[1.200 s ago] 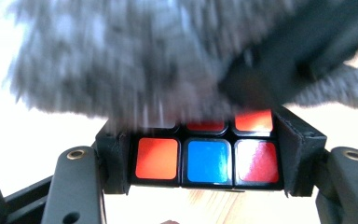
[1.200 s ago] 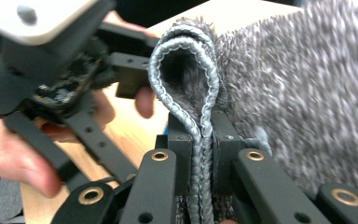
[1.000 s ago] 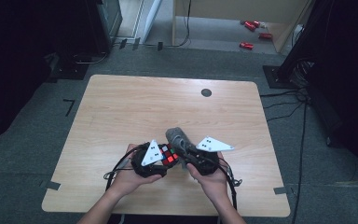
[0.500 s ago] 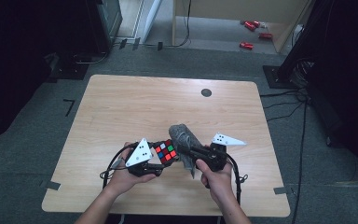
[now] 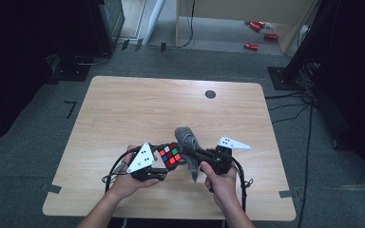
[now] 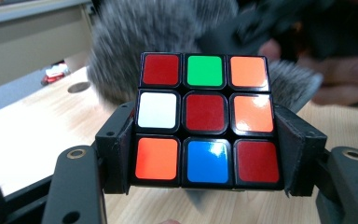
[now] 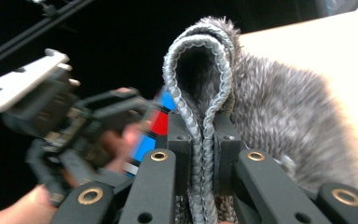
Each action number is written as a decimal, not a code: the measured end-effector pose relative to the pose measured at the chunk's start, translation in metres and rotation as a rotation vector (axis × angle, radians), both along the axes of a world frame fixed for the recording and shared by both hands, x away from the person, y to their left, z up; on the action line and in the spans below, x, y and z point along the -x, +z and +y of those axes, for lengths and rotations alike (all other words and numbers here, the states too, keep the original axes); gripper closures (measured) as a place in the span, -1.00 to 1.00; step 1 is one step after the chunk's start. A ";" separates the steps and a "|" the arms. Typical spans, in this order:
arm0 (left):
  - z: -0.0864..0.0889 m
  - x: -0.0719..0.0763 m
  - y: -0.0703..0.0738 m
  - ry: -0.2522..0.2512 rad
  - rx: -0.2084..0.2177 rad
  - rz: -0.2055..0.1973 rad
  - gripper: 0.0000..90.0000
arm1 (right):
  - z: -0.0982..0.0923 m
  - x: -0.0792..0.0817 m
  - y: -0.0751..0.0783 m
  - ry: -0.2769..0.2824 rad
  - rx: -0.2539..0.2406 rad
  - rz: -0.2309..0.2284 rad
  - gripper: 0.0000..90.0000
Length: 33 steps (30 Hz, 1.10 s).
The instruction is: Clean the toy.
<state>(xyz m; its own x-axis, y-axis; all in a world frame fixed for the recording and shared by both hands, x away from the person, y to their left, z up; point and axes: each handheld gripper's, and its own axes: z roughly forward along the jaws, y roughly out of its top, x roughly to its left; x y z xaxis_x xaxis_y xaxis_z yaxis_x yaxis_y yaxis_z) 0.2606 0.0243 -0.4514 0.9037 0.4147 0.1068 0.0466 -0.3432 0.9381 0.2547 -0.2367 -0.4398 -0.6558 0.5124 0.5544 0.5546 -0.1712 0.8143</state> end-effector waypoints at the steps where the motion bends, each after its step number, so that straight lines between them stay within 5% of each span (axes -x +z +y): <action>1: -0.001 0.001 -0.001 -0.001 -0.005 -0.002 -0.22 | 0.001 0.001 0.003 0.015 -0.013 -0.005 0.83; 7: 0.011 -0.005 0.005 0.066 0.036 -0.011 -0.22 | -0.004 -0.001 -0.002 -0.029 0.015 -0.007 0.83; 11: 0.027 -0.015 0.008 0.130 0.129 0.055 -0.22 | -0.009 -0.002 -0.014 -0.098 0.108 -0.055 0.80; 14: 0.029 -0.016 0.010 0.139 0.179 0.087 -0.22 | 0.005 0.002 -0.019 -0.045 0.201 -0.124 0.80; 18: 0.028 -0.016 0.011 0.131 0.227 0.125 -0.22 | 0.029 0.011 -0.022 0.022 0.263 -0.206 0.86; 22: 0.031 -0.019 0.012 0.120 0.285 0.181 -0.22 | 0.045 0.017 -0.028 0.065 0.344 -0.244 0.87; 27: 0.033 -0.020 0.012 0.089 0.284 0.206 -0.22 | 0.047 0.018 -0.026 0.034 0.417 -0.306 0.87; 31: 0.029 -0.018 0.012 0.063 0.265 0.204 -0.22 | 0.033 0.015 -0.019 -0.052 0.404 -0.352 0.87; 33: 0.028 -0.018 0.014 0.057 0.283 0.209 -0.22 | 0.033 0.017 -0.018 -0.027 0.426 -0.400 0.86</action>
<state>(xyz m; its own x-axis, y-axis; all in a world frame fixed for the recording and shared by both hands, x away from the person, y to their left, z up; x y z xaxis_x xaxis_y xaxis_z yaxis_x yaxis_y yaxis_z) 0.2783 0.0524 -0.4374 0.8683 0.4522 -0.2041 0.2592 -0.0628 0.9638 0.2377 -0.2037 -0.4583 -0.7549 0.6557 0.0078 0.1903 0.2077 0.9595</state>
